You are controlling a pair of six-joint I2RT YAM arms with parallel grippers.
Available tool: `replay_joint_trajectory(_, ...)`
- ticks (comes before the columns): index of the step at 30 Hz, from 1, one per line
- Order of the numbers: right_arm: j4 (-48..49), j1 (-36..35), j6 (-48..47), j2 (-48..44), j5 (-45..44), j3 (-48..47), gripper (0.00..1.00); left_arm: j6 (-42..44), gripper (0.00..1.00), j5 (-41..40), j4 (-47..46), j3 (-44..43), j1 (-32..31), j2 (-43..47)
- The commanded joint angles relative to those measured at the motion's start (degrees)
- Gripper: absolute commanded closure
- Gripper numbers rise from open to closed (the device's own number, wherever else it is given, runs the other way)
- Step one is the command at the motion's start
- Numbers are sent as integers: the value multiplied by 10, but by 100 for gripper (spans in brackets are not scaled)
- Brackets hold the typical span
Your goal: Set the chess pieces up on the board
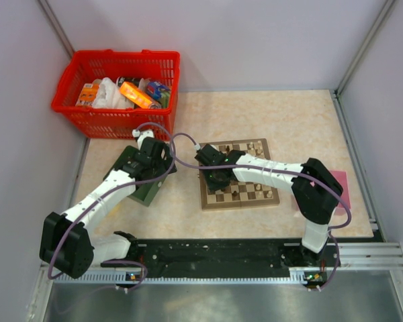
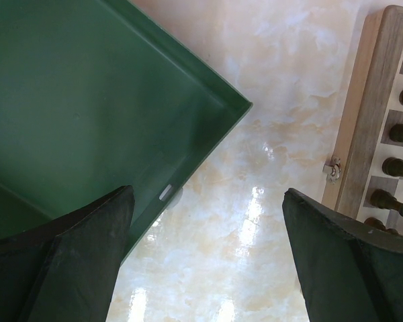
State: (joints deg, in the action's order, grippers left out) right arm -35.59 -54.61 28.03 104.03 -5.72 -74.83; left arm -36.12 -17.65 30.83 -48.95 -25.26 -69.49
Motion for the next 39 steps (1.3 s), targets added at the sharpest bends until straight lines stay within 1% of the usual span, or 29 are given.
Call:
replay_joint_trajectory(1, 6, -8, -9, -11, 2, -26, 71, -4, 3, -5, -14, 3, 2, 13)
replay_joint_trajectory(8, 3, -8, -7, -41, 6, -31, 58, -4, 3, -4, -16, 1, 2, 12)
replay_joint_trajectory(10, 0, -9, -5, -59, -2, -26, 55, -4, 3, -4, -16, 1, 2, 12)
replay_joint_trajectory(13, -3, -8, -2, -96, -17, -15, 49, -4, 3, -4, -17, 1, 2, 14)
replay_joint_trajectory(14, -4, -8, -1, -109, -30, -9, 44, -4, 3, -4, -17, 1, 2, 13)
replay_joint_trajectory(15, -6, -8, 6, -123, -46, -5, 35, -4, 3, -3, -17, 0, 2, 13)
replay_joint_trajectory(16, -8, -5, 12, -136, -62, 0, 34, -5, 3, -4, -17, 1, 2, 13)
replay_joint_trajectory(19, -8, 15, 39, -164, -87, 20, 34, -6, 3, -2, -19, 0, 2, 14)
replay_joint_trajectory(21, -7, 34, 54, -165, -87, 31, 37, -6, 3, 1, -20, -2, 2, 14)
replay_joint_trajectory(24, -4, 51, 63, -155, -64, 38, 43, -6, 3, 0, -16, -5, 2, 15)
replay_joint_trajectory(25, -4, 51, 63, -149, -59, 39, 46, -6, 3, -1, -15, -6, 3, 15)
replay_joint_trajectory(31, -2, 50, 64, -117, -33, 43, 52, -7, 3, -1, -14, -7, 2, 17)
replay_joint_trajectory(39, -5, 51, 61, -85, -25, 39, 55, -9, 3, 3, -15, -6, 3, 14)
